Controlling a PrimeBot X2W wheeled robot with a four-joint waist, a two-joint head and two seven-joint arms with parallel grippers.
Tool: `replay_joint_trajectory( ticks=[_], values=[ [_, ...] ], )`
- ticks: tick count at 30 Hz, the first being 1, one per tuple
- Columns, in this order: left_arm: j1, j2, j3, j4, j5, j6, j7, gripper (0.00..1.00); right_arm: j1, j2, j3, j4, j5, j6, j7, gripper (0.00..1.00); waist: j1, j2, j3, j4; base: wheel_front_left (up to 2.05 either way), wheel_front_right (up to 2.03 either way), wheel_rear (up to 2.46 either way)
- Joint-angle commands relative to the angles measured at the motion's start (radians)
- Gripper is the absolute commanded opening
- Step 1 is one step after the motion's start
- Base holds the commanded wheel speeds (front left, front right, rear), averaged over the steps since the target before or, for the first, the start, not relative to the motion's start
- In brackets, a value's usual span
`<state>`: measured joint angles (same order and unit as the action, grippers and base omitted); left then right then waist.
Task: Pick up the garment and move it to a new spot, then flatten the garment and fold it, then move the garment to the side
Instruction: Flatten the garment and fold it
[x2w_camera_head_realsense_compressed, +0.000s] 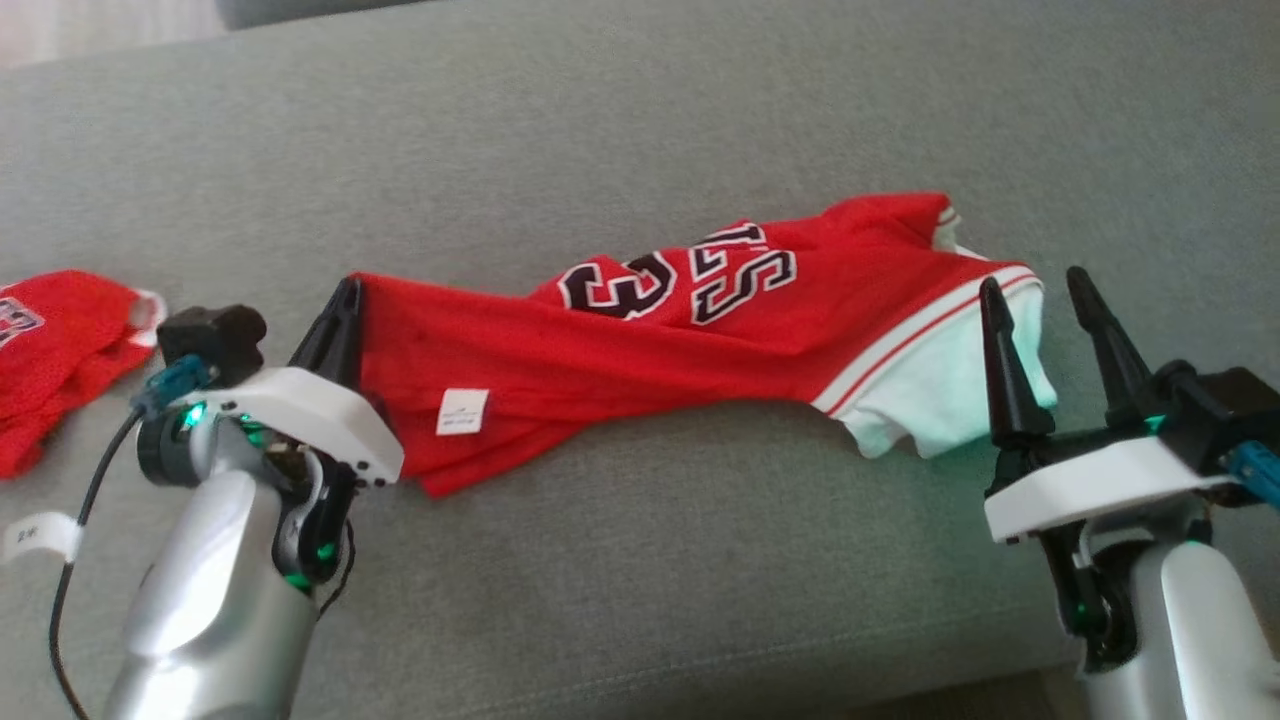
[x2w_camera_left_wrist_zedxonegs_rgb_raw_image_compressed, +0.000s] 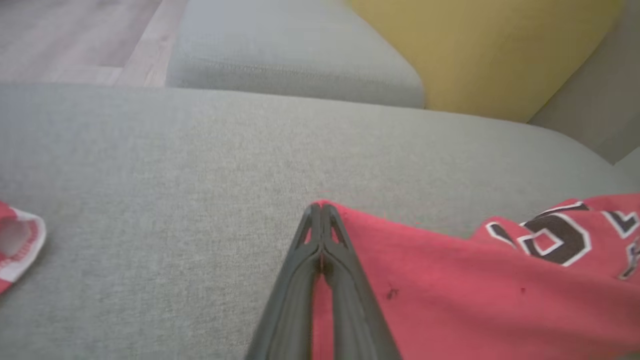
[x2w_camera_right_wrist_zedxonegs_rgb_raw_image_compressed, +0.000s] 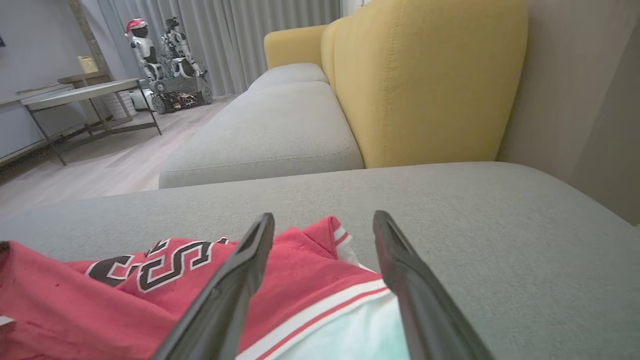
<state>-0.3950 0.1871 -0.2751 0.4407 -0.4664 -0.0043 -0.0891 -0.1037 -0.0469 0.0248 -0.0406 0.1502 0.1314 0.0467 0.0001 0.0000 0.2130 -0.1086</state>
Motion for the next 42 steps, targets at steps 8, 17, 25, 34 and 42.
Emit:
replay_joint_trajectory(
  ticks=[8,17,25,34,42],
  values=[
    [-0.1,0.007,0.037,0.163,-0.011,-0.019,-0.061,1.0,-0.042,-0.003,0.014,-0.021,0.012,-0.001,-0.025,1.0,-0.0001,0.0,0.029,-0.033,0.0,0.0,0.0],
    [-0.019,0.011,0.03,0.057,0.071,0.062,-0.163,1.0,-0.032,-0.003,0.019,-0.025,-0.004,-0.001,-0.023,1.0,-0.0001,0.0,-0.02,0.019,0.0,0.0,0.0],
    [0.113,0.047,0.032,-0.179,0.121,0.122,-0.164,1.0,-0.011,-0.003,0.022,-0.028,-0.019,-0.001,-0.004,1.0,-0.0001,0.0,-0.073,0.074,0.0,0.0,0.0],
    [0.281,0.087,0.011,-0.375,0.153,0.182,-0.096,1.0,0.025,-0.003,0.029,-0.012,-0.011,-0.001,0.005,1.0,-0.0001,0.0,-0.128,0.086,0.0,0.0,0.0],
    [0.335,0.106,-0.003,-0.442,0.163,0.203,-0.051,1.0,0.045,-0.003,0.03,-0.009,-0.024,-0.001,0.015,1.0,-0.0001,0.0,-0.151,0.083,0.0,0.0,0.0]
  ],
)
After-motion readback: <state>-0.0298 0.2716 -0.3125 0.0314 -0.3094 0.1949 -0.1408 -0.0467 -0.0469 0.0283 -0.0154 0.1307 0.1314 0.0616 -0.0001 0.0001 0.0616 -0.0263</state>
